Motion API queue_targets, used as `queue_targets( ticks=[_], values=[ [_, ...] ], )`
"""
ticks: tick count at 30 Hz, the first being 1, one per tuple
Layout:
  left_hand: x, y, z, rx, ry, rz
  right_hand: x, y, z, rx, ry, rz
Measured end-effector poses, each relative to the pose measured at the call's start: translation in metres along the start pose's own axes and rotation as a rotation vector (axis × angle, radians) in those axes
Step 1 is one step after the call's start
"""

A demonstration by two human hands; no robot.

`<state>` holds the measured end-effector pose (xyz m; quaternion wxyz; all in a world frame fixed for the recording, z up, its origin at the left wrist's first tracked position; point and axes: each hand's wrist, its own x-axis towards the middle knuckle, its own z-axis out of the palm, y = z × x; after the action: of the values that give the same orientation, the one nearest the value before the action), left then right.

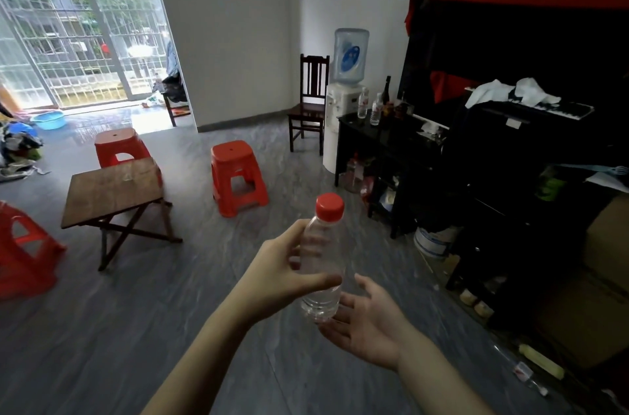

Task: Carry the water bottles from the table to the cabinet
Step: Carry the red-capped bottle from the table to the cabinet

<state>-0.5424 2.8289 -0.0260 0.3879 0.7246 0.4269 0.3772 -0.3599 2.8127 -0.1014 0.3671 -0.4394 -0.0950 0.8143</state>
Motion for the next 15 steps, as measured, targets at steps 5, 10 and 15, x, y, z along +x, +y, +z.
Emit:
queue_targets(
  ticks=[5,10,15],
  values=[
    [0.065,-0.030,-0.046,0.011,-0.025,0.016,0.056,-0.043,0.043,0.011,0.013,-0.023],
    [0.128,-0.051,-0.081,0.008,-0.042,0.029,0.097,-0.085,0.070,0.031,0.022,-0.072],
    [0.179,-0.069,-0.101,0.006,-0.051,0.050,0.136,-0.126,0.088,0.031,0.034,-0.084]
  ],
)
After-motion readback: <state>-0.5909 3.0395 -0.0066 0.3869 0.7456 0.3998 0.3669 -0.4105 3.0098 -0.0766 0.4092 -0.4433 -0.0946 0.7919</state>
